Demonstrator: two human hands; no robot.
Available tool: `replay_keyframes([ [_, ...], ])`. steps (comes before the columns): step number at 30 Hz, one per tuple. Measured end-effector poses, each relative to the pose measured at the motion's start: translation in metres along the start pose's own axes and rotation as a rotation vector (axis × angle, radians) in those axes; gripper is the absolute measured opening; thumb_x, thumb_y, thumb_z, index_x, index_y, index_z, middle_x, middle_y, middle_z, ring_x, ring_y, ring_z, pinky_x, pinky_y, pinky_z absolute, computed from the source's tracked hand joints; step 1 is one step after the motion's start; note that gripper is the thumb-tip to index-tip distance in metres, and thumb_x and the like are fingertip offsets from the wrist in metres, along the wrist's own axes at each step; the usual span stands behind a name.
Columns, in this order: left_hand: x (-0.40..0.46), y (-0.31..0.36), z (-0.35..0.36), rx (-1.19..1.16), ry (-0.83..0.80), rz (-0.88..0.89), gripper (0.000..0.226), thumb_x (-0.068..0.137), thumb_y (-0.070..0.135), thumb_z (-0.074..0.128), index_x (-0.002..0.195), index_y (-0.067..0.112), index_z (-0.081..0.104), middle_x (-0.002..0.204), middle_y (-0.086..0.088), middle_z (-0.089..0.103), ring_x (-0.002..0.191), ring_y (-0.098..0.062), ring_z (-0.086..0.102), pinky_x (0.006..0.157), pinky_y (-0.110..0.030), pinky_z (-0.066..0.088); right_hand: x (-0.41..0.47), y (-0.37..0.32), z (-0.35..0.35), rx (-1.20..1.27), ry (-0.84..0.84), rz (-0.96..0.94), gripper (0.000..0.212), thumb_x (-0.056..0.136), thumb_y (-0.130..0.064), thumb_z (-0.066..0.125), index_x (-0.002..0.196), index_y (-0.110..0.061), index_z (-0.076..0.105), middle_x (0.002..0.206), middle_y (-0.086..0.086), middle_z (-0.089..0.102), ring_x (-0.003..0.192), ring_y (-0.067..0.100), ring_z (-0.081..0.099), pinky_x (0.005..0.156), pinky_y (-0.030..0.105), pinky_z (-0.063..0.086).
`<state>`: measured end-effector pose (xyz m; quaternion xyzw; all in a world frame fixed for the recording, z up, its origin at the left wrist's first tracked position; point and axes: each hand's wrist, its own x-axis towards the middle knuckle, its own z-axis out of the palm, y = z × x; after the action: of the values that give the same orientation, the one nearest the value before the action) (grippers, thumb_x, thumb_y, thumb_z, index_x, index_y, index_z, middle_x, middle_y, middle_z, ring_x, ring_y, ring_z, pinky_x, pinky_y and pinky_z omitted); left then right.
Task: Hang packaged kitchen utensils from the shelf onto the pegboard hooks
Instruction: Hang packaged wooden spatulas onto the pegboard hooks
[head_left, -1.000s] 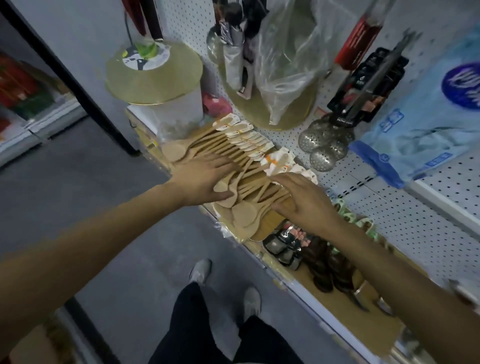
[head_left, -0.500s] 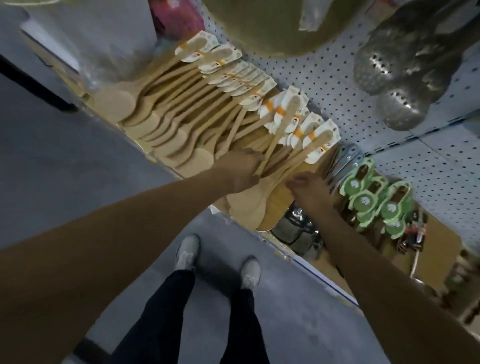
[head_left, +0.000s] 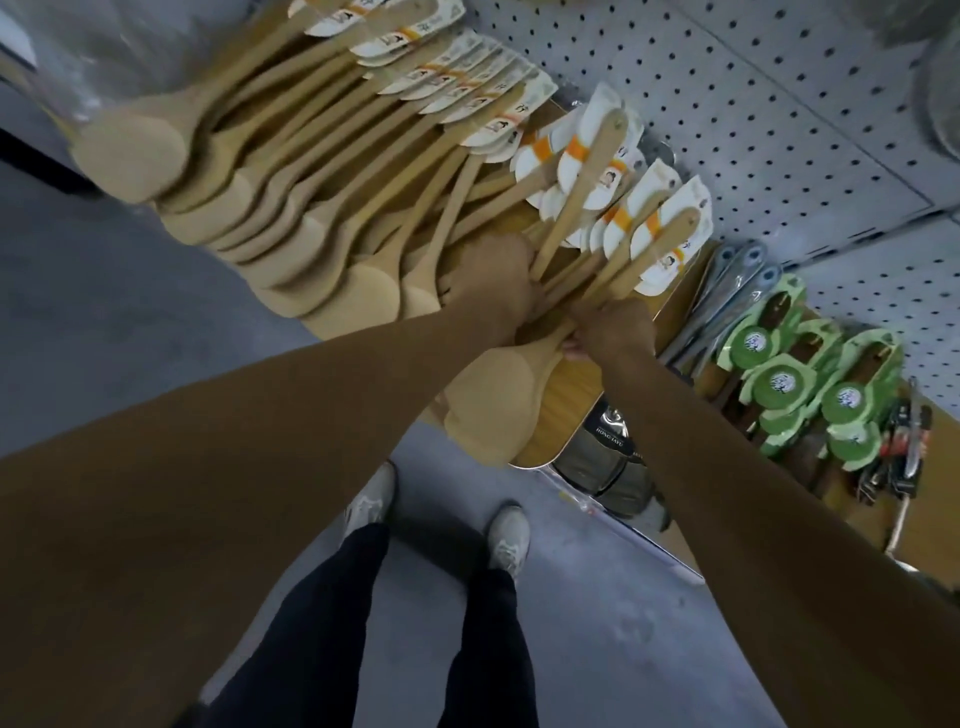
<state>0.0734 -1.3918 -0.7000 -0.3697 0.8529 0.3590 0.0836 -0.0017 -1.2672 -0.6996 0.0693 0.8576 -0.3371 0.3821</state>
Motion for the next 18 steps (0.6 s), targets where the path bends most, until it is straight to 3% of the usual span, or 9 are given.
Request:
replay_keyframes([
  [4,-0.001,-0.008,-0.02,-0.249,-0.055,-0.027,0.015,0.083,0.025,0.078,0.076,0.019,0.067,0.079,0.001,0.066,0.087,-0.017,0.064,0.079,-0.028,0.048,-0.008,-0.006,-0.007,0.187,0.07,-0.019,0.012,0.091,-0.006,0.06,0.092,0.006,0.063,0.081,0.017,0.069,0.062,0.028,0.07,0.061,0.04,0.062],
  [7,-0.006,-0.006,-0.044,-0.347,-0.097,-0.042,0.017,0.083,0.021,0.079,0.077,0.008,0.069,0.071,0.001,0.064,0.083,-0.014,0.062,0.081,-0.026,0.048,-0.024,-0.017,-0.012,0.316,0.053,0.001,0.01,0.087,0.001,0.063,0.077,-0.003,0.064,0.081,0.018,0.07,0.06,0.026,0.068,0.067,0.039,0.061],
  [10,-0.013,0.002,-0.069,-0.406,-0.089,-0.091,0.01,0.083,0.02,0.08,0.086,0.018,0.071,0.098,-0.003,0.071,0.103,-0.015,0.064,0.098,-0.029,0.05,-0.043,-0.028,-0.016,0.401,0.019,0.004,0.015,0.089,0.002,0.062,0.075,-0.004,0.064,0.074,0.017,0.069,0.067,0.027,0.068,0.075,0.042,0.061],
  [13,-0.017,0.006,-0.093,-0.356,-0.026,-0.124,0.033,0.08,0.025,0.084,0.108,0.015,0.07,0.108,0.001,0.065,0.108,-0.012,0.06,0.095,-0.022,0.047,-0.073,-0.034,-0.02,0.461,-0.056,-0.049,0.013,0.095,0.0,0.056,0.083,-0.002,0.061,0.073,0.014,0.066,0.068,0.026,0.066,0.072,0.039,0.06],
  [18,-0.041,0.012,-0.129,-0.31,-0.043,-0.075,0.043,0.08,0.025,0.083,0.118,0.011,0.07,0.115,0.001,0.066,0.113,-0.013,0.059,0.086,-0.016,0.039,-0.121,-0.036,-0.025,0.522,-0.139,-0.108,0.013,0.099,-0.005,0.054,0.089,0.0,0.061,0.074,0.013,0.067,0.063,0.022,0.066,0.067,0.036,0.058],
])
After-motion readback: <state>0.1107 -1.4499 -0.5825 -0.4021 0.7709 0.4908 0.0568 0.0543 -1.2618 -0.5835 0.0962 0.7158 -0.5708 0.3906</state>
